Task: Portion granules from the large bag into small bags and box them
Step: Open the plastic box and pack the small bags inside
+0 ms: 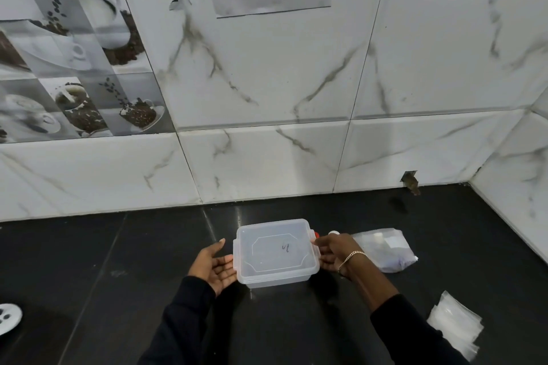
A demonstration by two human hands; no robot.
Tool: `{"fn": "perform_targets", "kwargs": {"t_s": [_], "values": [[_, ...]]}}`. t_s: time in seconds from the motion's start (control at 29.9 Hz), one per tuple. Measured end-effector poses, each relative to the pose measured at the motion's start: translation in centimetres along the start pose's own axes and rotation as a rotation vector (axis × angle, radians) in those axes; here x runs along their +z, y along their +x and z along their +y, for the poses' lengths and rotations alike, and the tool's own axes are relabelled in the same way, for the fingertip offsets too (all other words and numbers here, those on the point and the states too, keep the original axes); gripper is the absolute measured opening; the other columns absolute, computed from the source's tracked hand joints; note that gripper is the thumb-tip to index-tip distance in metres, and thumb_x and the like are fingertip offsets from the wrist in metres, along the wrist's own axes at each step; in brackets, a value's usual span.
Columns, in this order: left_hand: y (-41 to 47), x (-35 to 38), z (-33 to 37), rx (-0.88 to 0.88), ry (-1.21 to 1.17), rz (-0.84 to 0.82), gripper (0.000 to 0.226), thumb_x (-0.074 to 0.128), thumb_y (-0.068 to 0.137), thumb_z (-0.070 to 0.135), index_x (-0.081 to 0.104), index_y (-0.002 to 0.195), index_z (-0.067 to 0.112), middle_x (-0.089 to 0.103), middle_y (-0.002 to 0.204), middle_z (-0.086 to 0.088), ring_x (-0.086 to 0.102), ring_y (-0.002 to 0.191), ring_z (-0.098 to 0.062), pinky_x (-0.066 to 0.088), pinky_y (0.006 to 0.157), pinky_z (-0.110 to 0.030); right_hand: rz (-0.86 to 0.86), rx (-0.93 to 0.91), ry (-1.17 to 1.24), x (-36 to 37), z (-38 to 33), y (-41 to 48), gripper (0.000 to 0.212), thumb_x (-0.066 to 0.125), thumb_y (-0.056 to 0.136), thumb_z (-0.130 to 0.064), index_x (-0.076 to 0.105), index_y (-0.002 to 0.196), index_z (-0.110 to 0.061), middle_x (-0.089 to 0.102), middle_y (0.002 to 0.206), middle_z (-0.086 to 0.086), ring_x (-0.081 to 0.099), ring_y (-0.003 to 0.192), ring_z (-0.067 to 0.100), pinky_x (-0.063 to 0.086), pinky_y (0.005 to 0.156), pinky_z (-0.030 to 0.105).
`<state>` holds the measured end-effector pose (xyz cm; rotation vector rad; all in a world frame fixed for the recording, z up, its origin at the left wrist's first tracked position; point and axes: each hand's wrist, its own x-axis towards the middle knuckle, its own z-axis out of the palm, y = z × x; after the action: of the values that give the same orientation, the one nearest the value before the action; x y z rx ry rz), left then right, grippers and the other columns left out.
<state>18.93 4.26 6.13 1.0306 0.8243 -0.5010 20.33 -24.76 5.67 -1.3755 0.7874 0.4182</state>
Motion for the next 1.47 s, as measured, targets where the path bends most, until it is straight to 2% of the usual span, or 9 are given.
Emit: {"fn": "perform_targets", "kwargs": {"t_s": [0.37,0.53,0.64,0.8,0.94,1.07,1.17,1.34,1.47], "values": [[-0.7,0.3,0.7,0.028,0.057,-0.082,0.045,0.07,0.081,0.033,0.061,0.107,-0.002,0.064,0.107,-0.023,0.063,0.105,-0.039,0.051,0.098,-0.049,-0.147,0.002,0.019,0.0,-0.7,-0.6,0.025,0.077,0.079,-0.01,0.071,0.101,0.001,0.073,0.09,0.016,0.066,0.084,0.033,0.05,0.082,0.043],[-1.9,1.5,-0.4,0.192,0.27,-0.162,0.026,0.062,0.089,0.003,0.062,0.114,0.007,0.07,0.11,-0.018,0.067,0.097,-0.032,0.054,0.091,-0.045,-0.089,-0.276,-0.242,1.6,0.0,-0.7,0.014,0.083,0.069,-0.001,0.07,0.072,-0.005,0.071,0.084,0.017,0.065,0.08,0.027,0.054,0.075,0.038],[-2.1,1.6,-1.3,0.296,0.289,-0.168,0.027,0.061,0.089,0.001,0.065,0.114,0.008,0.074,0.104,-0.013,0.07,0.093,-0.028,0.057,0.073,-0.035,-0.025,-0.382,-0.352,1.6,0.6,-0.8,0.023,0.086,0.07,-0.009,0.067,0.083,-0.008,0.07,0.088,0.009,0.064,0.083,0.022,0.056,0.077,0.035],[-2.8,2.0,-1.2,0.376,0.3,-0.138,0.023,0.061,0.087,0.001,0.072,0.103,0.013,0.076,0.1,-0.007,0.067,0.102,-0.028,0.049,0.08,-0.033,0.031,-0.473,-0.431,1.6,1.6,-1.7,0.044,0.084,0.076,-0.019,0.057,0.111,-0.018,0.059,0.111,-0.002,0.057,0.105,0.019,0.052,0.085,0.031],[-4.8,2.6,-1.3,0.458,0.288,-0.195,0.034,0.053,0.086,-0.014,0.072,0.097,0.011,0.077,0.086,-0.003,0.073,0.076,-0.015,0.055,0.054,-0.019,0.052,-0.636,-0.297,1.7,2.0,-2.8,0.066,0.082,0.077,-0.012,0.043,0.127,-0.03,0.057,0.112,-0.013,0.058,0.103,0.008,0.05,0.078,0.016],[-5.0,1.3,-1.8,0.62,0.295,-0.265,0.022,0.069,0.08,0.0,0.075,0.098,0.01,0.071,0.108,-0.017,0.068,0.098,-0.03,0.058,0.072,-0.027,-0.016,-0.717,-0.228,0.5,0.9,-4.9,0.038,0.081,0.081,-0.013,0.066,0.115,-0.022,0.074,0.106,-0.006,0.071,0.101,0.015,0.059,0.078,0.021],[-6.0,-0.2,-2.8,0.578,0.166,-0.366,0.036,0.078,0.072,0.01,0.07,0.108,0.008,0.069,0.106,-0.015,0.067,0.089,-0.026,0.059,0.066,-0.026,0.019,-0.922,-0.298,-1.5,1.3,-7.5,0.026,0.083,0.076,-0.004,0.074,0.098,-0.014,0.073,0.099,0.0,0.07,0.095,0.006,0.057,0.083,0.022],[-8.1,-4.6,-6.9,0.224,-0.203,-0.658,0.065,0.057,0.084,0.014,0.037,0.146,0.008,0.042,0.148,-0.023,0.047,0.13,-0.046,0.033,0.11,-0.062,0.005,-1.108,-0.504,-4.7,6.9,-10.2,0.034,0.09,0.067,-0.012,0.079,0.098,-0.024,0.059,0.107,-0.002,0.059,0.102,0.004,0.053,0.08,0.014],[-6.9,-6.4,-12.4,0.2,0.195,-0.327,0.057,0.086,0.069,0.009,0.064,0.121,0.008,0.072,0.103,-0.024,0.071,0.083,-0.045,0.06,0.068,-0.045,0.019,-1.025,-0.662,-6.2,14.4,-8.9,0.03,0.075,0.075,-0.041,0.075,0.105,-0.041,0.058,0.105,-0.02,0.061,0.095,-0.002,0.047,0.074,0.005]]}}
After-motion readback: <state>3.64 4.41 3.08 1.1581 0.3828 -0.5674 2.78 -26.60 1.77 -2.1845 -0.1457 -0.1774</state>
